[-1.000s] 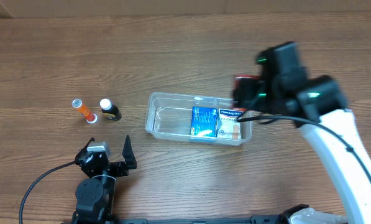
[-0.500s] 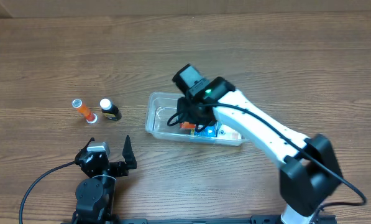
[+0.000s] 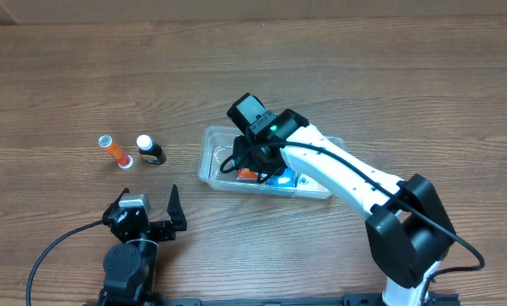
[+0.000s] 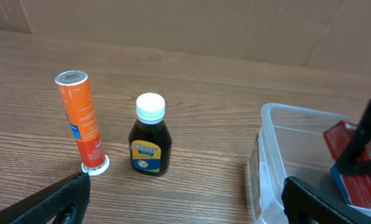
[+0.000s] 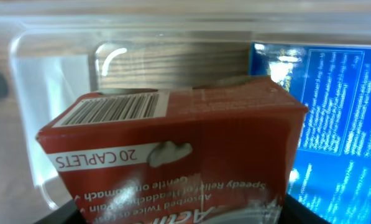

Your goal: Pack container

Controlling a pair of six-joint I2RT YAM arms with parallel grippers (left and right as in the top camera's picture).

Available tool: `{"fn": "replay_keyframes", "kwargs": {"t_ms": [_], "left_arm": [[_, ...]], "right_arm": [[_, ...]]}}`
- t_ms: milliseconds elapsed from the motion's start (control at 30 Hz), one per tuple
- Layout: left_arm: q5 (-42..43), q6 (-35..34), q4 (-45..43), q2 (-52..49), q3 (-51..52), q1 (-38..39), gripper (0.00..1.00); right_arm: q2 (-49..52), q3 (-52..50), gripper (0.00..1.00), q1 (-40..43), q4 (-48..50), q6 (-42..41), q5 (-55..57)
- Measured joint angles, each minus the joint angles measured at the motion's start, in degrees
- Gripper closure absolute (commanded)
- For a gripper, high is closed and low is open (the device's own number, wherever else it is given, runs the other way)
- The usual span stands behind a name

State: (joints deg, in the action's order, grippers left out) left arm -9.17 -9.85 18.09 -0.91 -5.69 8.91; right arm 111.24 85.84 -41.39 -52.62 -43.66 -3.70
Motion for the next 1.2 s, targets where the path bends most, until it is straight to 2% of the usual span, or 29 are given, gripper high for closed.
{"fn": "replay_keyframes", "kwargs": {"t_ms": [467,533,700,900,1033,1200], "left_arm": [[0.0,0.0,0.0,0.0,0.0,0.0,0.00],[0.0,0.0,0.0,0.0,0.0,0.0,0.00],[0.0,0.0,0.0,0.0,0.0,0.0,0.00],[0.0,0.0,0.0,0.0,0.0,0.0,0.00],[0.0,0.0,0.0,0.0,0.0,0.0,0.00],[0.0,0.0,0.0,0.0,0.0,0.0,0.00]], "right_arm": [[-0.7,0.0,0.23,-0.4,1.2,1.2,0.2],[-1.6,0.0,0.18,-0.4,1.2,1.3,0.2],[-3.3,0.0,0.20,-0.4,0.5,1.7,0.6],[-11.4,0.1,0.06,1.0,-4.3,1.9,5.9],[-21.7,0.6,0.00,8.2,-7.5,1.9,9.8],[-32.0,1.6,0.00,27.9,-10.4,3.3,11.1]]}}
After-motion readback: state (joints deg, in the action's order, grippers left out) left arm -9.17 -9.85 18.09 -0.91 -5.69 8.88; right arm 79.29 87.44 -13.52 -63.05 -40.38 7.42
